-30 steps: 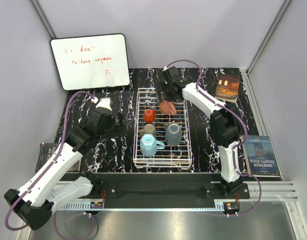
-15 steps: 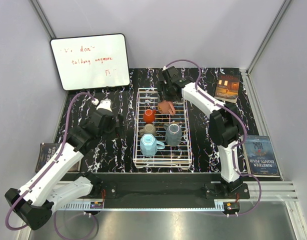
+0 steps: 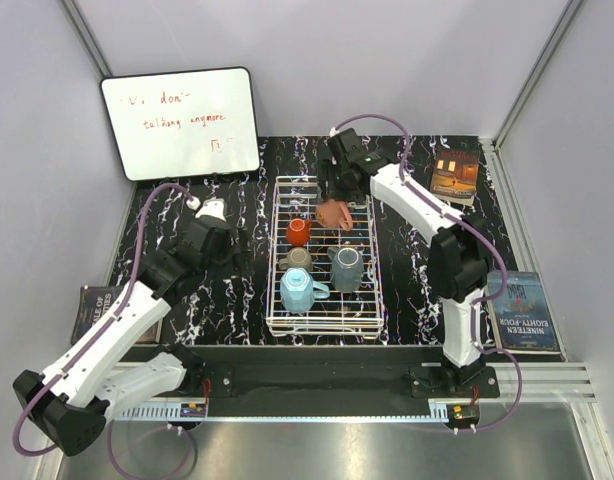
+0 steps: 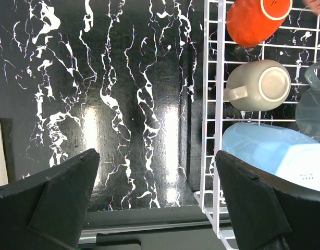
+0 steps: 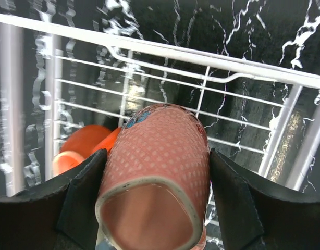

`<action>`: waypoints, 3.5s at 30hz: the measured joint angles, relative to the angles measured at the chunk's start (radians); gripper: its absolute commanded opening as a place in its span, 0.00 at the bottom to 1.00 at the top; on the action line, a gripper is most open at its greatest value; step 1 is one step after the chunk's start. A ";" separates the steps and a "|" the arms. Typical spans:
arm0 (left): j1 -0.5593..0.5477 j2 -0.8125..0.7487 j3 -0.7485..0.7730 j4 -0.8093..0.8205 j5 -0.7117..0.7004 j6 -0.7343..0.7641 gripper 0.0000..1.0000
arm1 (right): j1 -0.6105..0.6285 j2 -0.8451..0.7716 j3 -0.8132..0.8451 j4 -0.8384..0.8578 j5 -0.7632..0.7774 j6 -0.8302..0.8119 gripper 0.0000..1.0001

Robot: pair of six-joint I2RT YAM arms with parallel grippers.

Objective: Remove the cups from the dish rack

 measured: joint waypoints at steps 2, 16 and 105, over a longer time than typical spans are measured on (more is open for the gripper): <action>0.000 0.007 0.000 0.003 0.000 -0.005 0.99 | 0.000 -0.036 0.000 -0.003 -0.008 0.007 0.00; 0.000 0.000 0.001 0.227 0.110 -0.091 0.99 | -0.071 -0.443 -0.372 0.304 -0.340 0.220 0.00; -0.052 0.225 -0.242 1.463 0.684 -0.510 0.00 | -0.110 -0.546 -1.001 1.547 -0.880 1.043 0.00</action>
